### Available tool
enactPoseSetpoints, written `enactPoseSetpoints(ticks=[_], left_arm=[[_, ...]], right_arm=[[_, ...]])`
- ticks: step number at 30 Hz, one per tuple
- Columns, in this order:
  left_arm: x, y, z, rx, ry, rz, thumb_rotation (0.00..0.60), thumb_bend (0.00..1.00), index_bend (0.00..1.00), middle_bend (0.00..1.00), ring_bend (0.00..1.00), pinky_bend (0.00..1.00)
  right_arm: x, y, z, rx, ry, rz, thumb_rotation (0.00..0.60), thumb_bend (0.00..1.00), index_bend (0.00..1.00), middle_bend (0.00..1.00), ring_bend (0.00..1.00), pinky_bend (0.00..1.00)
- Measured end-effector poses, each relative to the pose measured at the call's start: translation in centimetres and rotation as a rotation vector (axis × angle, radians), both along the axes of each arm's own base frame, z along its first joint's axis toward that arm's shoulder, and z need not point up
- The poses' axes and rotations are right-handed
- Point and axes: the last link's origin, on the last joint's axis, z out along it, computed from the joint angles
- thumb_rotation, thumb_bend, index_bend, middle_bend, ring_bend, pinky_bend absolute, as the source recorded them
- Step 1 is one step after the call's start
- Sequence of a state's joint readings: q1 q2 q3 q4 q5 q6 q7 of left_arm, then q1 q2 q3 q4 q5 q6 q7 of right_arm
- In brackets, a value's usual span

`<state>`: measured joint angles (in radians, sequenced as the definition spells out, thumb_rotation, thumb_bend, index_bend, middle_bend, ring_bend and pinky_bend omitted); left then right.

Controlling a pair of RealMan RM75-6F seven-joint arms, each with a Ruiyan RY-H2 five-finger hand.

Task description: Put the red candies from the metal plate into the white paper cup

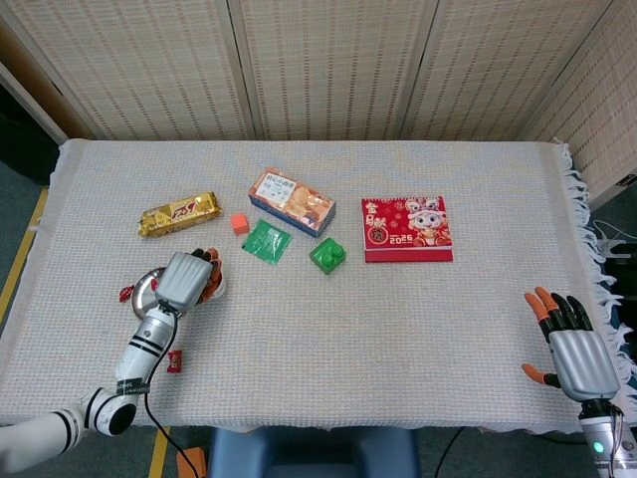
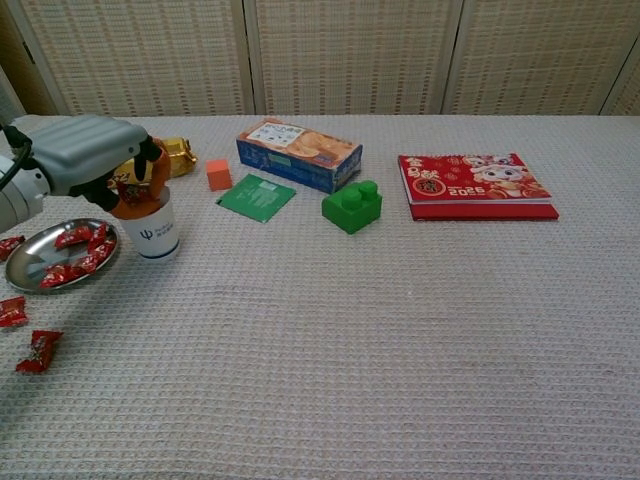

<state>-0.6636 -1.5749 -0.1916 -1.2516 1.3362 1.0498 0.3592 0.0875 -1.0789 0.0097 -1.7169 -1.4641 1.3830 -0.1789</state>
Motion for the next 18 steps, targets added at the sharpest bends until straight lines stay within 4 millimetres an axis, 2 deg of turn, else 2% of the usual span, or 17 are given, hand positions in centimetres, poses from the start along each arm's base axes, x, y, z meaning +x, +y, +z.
enactPoseSetpoints(ticks=[6, 12, 18], left_arm=[[0.10, 0.11, 0.14, -0.005, -0.016, 0.004, 0.600, 0.37, 0.14, 0.22, 0.27, 0.63], [0.00, 0.33, 0.34, -0.016, -0.048, 0.017, 0.600, 0.36, 0.01, 0.10, 0.12, 0.43], [-0.16, 0.59, 0.68, -0.026, -0.083, 0.027, 0.600, 0.35, 0.00, 0.04, 0.06, 0.37]], right_arm=[[0.01, 0.06, 0.05, -0.003, -0.001, 0.000, 0.600, 0.03, 0.00, 0.00, 0.00, 0.00], [-0.03, 0.04, 0.12, -0.008, -0.001, -0.002, 0.600, 0.03, 0.00, 0.00, 0.00, 0.00], [-0.06, 0.00, 0.12, -0.010, 0.001, -0.004, 0.600, 0.03, 0.00, 0.00, 0.00, 0.00]])
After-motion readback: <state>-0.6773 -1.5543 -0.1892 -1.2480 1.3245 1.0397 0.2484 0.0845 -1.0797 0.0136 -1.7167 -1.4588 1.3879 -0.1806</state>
